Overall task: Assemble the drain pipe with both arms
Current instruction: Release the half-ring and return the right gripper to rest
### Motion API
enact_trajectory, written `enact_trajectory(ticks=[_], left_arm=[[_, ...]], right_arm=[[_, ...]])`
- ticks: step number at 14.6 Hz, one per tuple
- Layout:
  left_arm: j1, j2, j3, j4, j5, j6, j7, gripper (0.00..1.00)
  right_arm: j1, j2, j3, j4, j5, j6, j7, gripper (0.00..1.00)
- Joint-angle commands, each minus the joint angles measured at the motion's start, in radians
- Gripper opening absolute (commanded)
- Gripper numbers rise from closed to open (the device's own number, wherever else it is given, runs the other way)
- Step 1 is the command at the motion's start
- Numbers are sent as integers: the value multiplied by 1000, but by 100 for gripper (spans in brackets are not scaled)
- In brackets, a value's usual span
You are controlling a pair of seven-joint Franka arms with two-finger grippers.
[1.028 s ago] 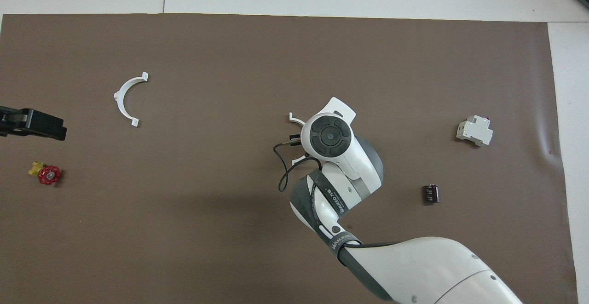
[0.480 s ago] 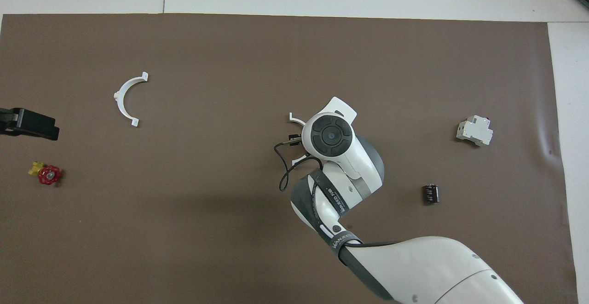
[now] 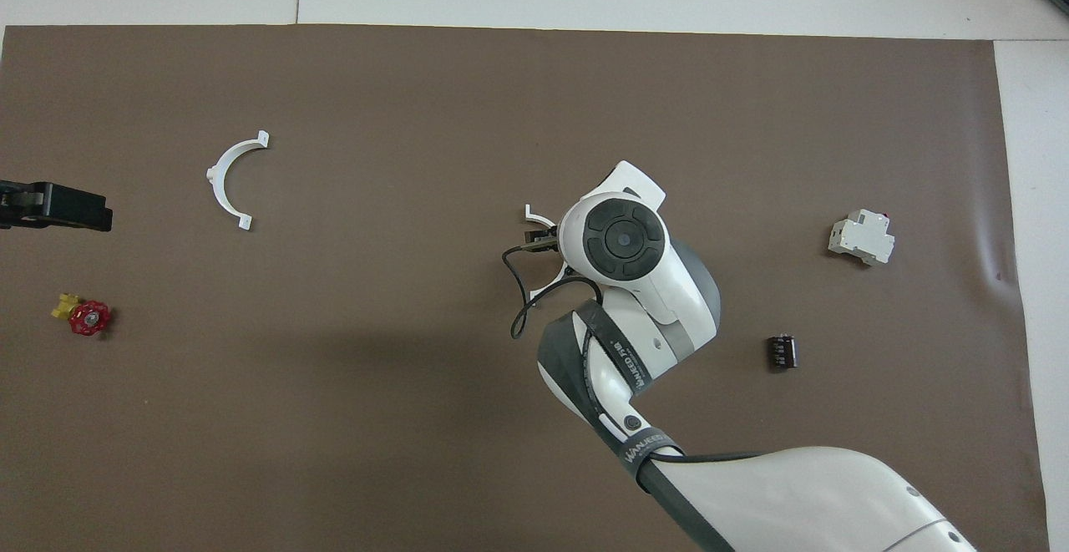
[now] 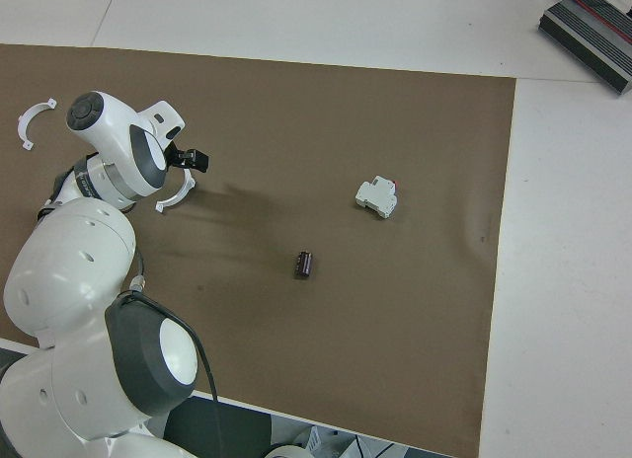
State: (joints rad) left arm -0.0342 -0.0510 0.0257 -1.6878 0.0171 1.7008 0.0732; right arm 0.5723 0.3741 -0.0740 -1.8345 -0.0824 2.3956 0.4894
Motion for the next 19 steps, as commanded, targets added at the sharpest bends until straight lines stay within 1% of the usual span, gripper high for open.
enact_trajectory(ticks=[1, 3, 6, 8, 10, 13, 14, 16, 17, 18, 19], left_arm=[[17, -21, -7, -101, -13, 129, 13, 100], [19, 35, -7, -90, -14, 170, 13, 100], [20, 135, -7, -78, -54, 299, 11, 100], [22, 204, -7, -52, -54, 347, 13, 100], [23, 247, -7, -50, -57, 405, 13, 100], [39, 316, -7, -46, -62, 447, 13, 100], [40, 339, -7, -46, -62, 470, 13, 100], [46, 393, -7, -43, -59, 506, 13, 100], [50, 442, -7, -9, -59, 516, 13, 100], [51, 480, -9, 31, -59, 516, 13, 100], [54, 503, -9, 46, -59, 520, 14, 100]], right_arm=[[-83, -99, 10, -26, -5, -52, 12, 100], [-139, -142, 8, -19, -5, -96, 11, 100], [-222, -210, 7, -8, -5, -163, -2, 100], [-267, -257, 2, 4, -5, -228, -58, 100], [-316, -293, 2, 52, -5, -358, -127, 100], [-377, -333, 0, 158, -2, -565, -218, 100], [-393, -349, 0, 182, 10, -623, -241, 100], [-437, -383, -10, 236, 81, -725, -282, 100], [-469, -388, -16, 271, 87, -790, -308, 100], [-482, -386, -20, 291, 84, -826, -357, 100], [-495, -388, -21, 291, 87, -838, -377, 100]])
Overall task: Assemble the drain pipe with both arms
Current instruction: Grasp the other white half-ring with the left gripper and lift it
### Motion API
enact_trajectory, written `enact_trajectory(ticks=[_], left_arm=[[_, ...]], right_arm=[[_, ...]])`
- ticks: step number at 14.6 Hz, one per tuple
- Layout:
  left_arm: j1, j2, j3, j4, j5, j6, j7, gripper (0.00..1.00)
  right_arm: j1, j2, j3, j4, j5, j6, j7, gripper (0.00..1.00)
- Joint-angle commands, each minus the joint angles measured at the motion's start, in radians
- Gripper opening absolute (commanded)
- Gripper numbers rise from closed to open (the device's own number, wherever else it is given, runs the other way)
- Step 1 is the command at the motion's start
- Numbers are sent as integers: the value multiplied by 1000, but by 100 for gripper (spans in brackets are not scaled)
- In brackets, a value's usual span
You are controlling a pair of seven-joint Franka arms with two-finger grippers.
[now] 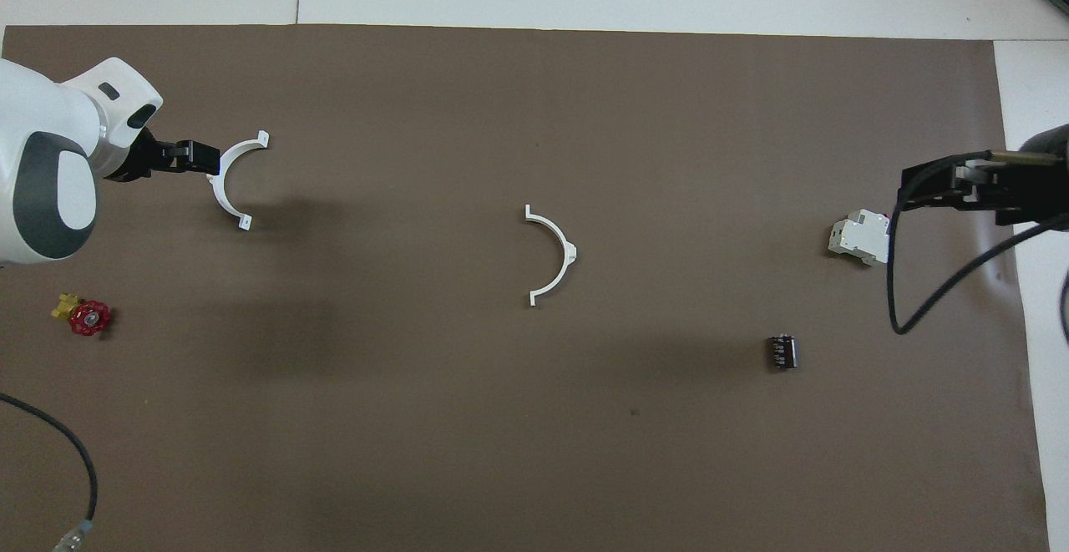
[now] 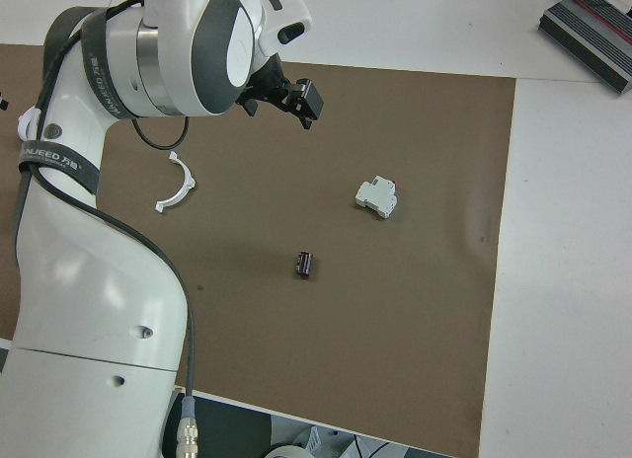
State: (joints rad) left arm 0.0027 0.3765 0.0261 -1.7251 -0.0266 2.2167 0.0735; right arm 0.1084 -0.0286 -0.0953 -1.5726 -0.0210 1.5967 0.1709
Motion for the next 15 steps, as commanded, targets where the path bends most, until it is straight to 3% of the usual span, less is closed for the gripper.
enact_trajectory(ticks=[1, 3, 6, 11, 15], left_arm=[[34, 96, -11, 97, -15, 14, 17, 100], [42, 152, -18, 143, -16, 17, 25, 100], [43, 170, -20, 134, -42, 84, 34, 95], [31, 167, -21, 73, -61, 144, 54, 87], [36, 159, -20, 45, -62, 146, 58, 87]], right_arm=[[-48, 13, 2, 19, 26, -25, -68, 100], [-36, -2, 9, -12, 12, -20, -59, 100], [-36, -10, 11, -26, 7, -29, -61, 100], [-39, -16, 12, -33, 24, -26, -56, 100], [-36, -17, 16, -32, 26, -29, -62, 100]])
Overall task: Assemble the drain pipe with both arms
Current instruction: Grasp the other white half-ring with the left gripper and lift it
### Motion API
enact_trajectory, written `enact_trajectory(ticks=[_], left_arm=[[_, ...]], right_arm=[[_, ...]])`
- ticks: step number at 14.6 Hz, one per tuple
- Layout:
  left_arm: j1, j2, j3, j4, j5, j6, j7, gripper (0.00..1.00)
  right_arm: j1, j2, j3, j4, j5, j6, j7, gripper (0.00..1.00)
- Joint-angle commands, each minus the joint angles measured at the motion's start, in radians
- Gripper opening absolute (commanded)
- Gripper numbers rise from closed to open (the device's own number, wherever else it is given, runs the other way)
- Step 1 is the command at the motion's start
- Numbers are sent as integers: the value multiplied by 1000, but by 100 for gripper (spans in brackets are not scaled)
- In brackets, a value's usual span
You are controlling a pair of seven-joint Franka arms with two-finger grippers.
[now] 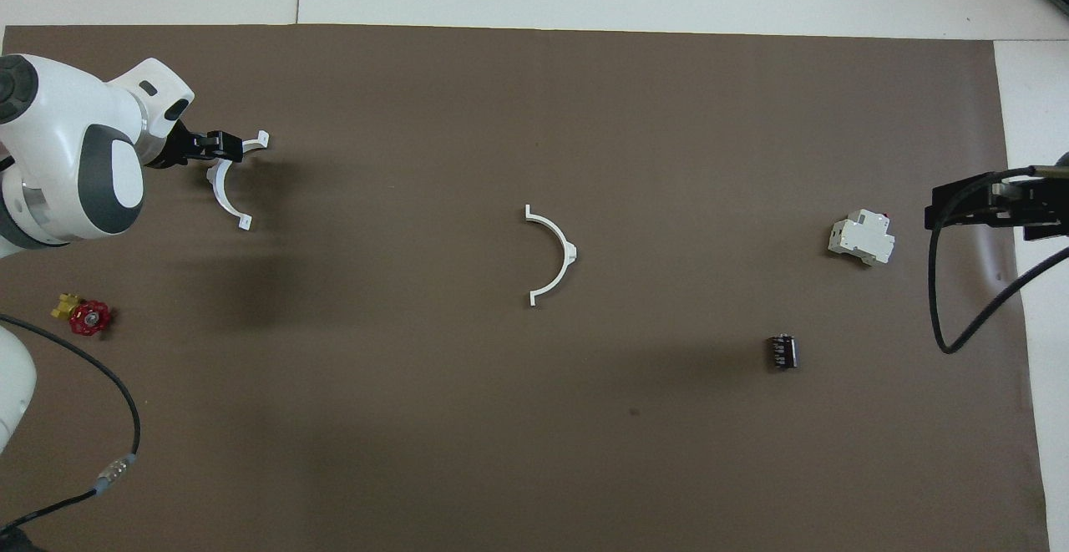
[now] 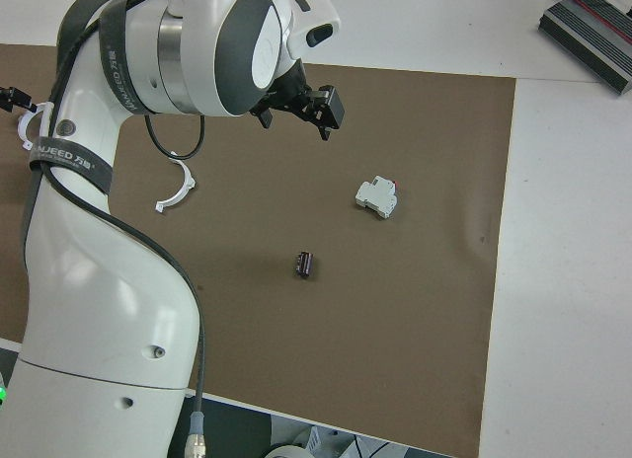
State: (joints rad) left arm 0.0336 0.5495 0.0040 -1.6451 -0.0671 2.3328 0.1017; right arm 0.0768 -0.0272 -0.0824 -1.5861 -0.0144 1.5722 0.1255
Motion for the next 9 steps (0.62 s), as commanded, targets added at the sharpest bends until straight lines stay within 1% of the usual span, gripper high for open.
enact_trajectory(ticks=[1, 2, 6, 7, 8, 9], left_arm=[[-1, -17, 4, -44, -22, 30, 32, 90], [-1, -23, 4, -53, -22, 28, 33, 99], [-6, -33, 5, -87, -22, 52, 36, 100], [-6, -33, 5, -87, -20, 69, 36, 97], [-6, -31, 4, -88, -22, 76, 33, 82], [-6, -32, 5, -90, -22, 76, 35, 60]], right_arm=[[-6, -19, 1, -18, 19, -6, -17, 100], [-6, -19, 1, -18, 19, -5, -17, 100], [-5, -19, 3, -18, 19, -6, -17, 100], [-5, -19, 1, -18, 19, -6, -17, 100], [-5, -19, 1, -18, 19, -6, -17, 100], [-6, -19, 1, -18, 19, -6, -17, 100]])
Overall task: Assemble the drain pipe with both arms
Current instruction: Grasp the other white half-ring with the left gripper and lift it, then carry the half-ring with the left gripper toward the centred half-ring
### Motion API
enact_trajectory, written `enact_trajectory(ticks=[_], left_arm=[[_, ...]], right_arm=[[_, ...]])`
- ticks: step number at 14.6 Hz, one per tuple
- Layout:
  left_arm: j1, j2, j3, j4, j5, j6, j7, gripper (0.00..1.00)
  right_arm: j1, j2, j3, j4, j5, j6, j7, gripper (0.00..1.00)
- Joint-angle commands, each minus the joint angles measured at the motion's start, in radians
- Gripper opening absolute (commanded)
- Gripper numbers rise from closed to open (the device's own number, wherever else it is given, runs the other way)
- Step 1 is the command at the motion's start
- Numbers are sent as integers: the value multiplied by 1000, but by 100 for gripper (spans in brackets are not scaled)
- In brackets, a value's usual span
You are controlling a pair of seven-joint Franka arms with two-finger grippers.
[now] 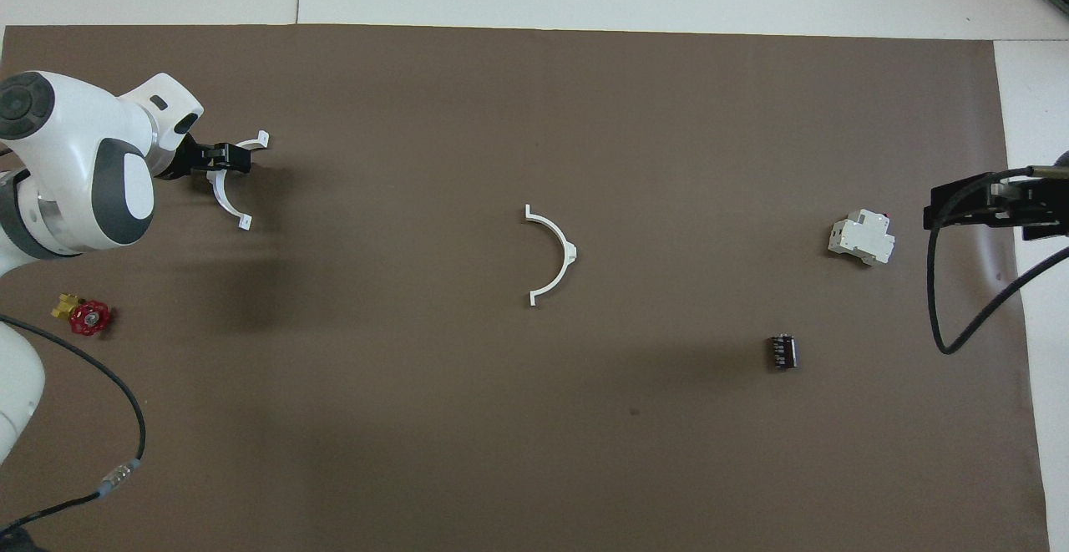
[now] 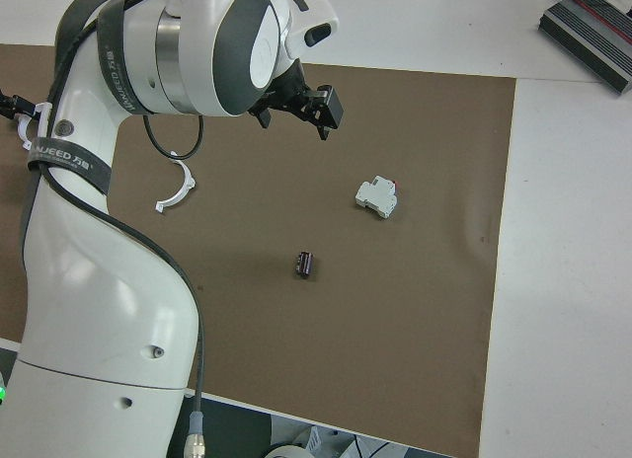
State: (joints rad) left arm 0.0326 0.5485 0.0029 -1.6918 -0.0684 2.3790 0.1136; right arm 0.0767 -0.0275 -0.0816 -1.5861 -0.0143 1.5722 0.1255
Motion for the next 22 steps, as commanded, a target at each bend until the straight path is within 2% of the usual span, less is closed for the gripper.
enact_trajectory(ticks=[1, 2, 3, 7, 14, 15, 19, 22], left_arm=[[-3, -32, 5, -42, -21, 29, 23, 37], [-5, -32, 6, -42, -19, 32, 23, 16], [-5, -33, 6, -42, -19, 20, 20, 0], [-17, -39, 6, -31, -18, -1, 18, 0], [-127, -32, 12, 35, 1, -9, 14, 0], [-146, -30, 12, 40, 19, -6, 14, 0], [-250, -28, 6, 47, 214, 2, 41, 0], [-336, -32, 5, 38, 219, -9, 57, 0]], right_arm=[[-5, -18, 0, -18, 19, -6, -17, 100], [-5, -18, 0, -18, 19, -6, -17, 100], [-5, -18, 0, -18, 19, -6, -17, 100], [-5, -18, 0, -18, 19, -6, -17, 100], [-5, -18, 0, -18, 19, -6, -17, 100], [-5, -18, 0, -18, 19, -6, -17, 100], [-5, -18, 0, -18, 19, -6, -17, 100], [-5, -18, 0, -18, 19, -6, -17, 100]])
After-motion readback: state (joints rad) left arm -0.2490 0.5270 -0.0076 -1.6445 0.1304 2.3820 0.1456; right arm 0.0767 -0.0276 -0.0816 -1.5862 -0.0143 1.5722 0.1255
